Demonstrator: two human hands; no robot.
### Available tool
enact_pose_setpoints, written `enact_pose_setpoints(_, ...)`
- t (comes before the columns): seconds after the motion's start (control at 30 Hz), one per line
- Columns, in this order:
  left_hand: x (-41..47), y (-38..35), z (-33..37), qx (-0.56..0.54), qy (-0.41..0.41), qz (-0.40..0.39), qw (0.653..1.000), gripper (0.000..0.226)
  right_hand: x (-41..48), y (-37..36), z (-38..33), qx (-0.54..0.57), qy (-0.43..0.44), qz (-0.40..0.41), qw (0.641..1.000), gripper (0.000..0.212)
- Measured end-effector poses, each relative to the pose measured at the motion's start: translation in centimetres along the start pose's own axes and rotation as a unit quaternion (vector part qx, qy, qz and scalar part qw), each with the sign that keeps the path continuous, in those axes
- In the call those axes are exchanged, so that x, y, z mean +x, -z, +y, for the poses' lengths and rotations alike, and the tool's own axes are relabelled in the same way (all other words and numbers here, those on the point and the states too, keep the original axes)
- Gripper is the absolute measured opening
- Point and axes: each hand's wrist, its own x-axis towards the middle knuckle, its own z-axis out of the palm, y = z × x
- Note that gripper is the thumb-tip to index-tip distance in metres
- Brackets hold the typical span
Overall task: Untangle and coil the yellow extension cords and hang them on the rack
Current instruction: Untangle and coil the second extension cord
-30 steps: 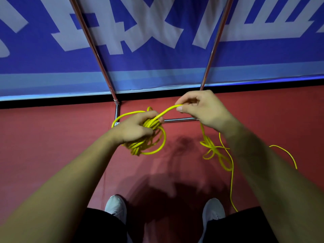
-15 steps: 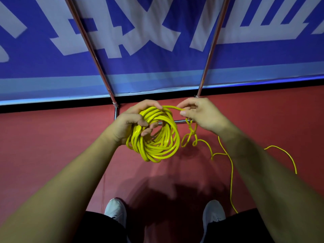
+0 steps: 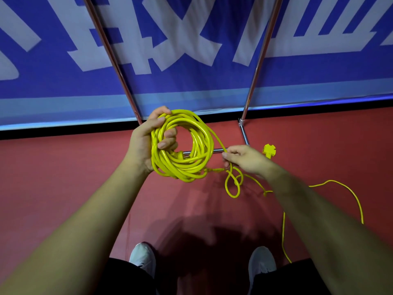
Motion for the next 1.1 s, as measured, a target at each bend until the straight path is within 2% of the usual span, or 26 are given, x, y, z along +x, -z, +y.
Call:
enact_pose_setpoints(0.13,0.4,0.1,-0.1,-0.017,-0.031,0.011,0.999,0.017,-0.2,-1.5,-0.1,0.043,-0.038,-0.002,0.998,0.032)
enact_pose_setpoints(0.2,0.4,0.2,0.2,-0.024,-0.07,0.054,0.996,0.01,-0.4,-1.9,0.2,0.022,-0.052,-0.022,0.998,0.037)
enact_pose_setpoints(0.3,0.7,0.8,0.9,-0.05,-0.135,0.114,0.983,0.01,-0.7,-2.2,0.5,-0.05,-0.049,-0.052,0.996,0.029)
enact_pose_setpoints(0.33,0.7,1.0,0.9,-0.05,-0.154,0.133,0.978,0.01,-0.8,-2.5,0.7,-0.043,-0.059,-0.068,0.995,0.026)
enact_pose_setpoints(0.47,1.2,0.9,-0.3,-0.028,-0.182,0.214,0.959,0.013,-2.3,-4.9,0.3,0.068,-0.097,-0.139,0.983,0.015)
enact_pose_setpoints(0.63,1.3,1.2,-0.2,-0.029,-0.229,0.29,0.929,0.025,-2.9,-6.9,-0.6,0.198,-0.129,-0.096,0.967,0.012)
enact_pose_setpoints(0.73,1.1,1.5,-0.1,0.039,-0.239,0.31,0.919,0.031,-3.4,-7.2,-1.6,0.252,-0.13,-0.118,0.952,0.008)
enact_pose_setpoints(0.9,0.6,2.0,-0.6,0.193,-0.233,0.322,0.897,0.038,-5.4,-8.0,-4.4,0.143,-0.121,-0.194,0.963,0.013)
enact_pose_setpoints(1.0,0.0,1.8,-0.8,0.349,-0.204,0.31,0.861,0.035,-6.6,-7.8,-6.2,0.095,-0.079,-0.261,0.957,0.006)
enact_pose_setpoints(1.1,-0.1,1.9,-0.6,0.483,-0.18,0.276,0.811,0.034,-7.1,-7.2,-7.9,0.088,0.011,-0.315,0.945,0.009)
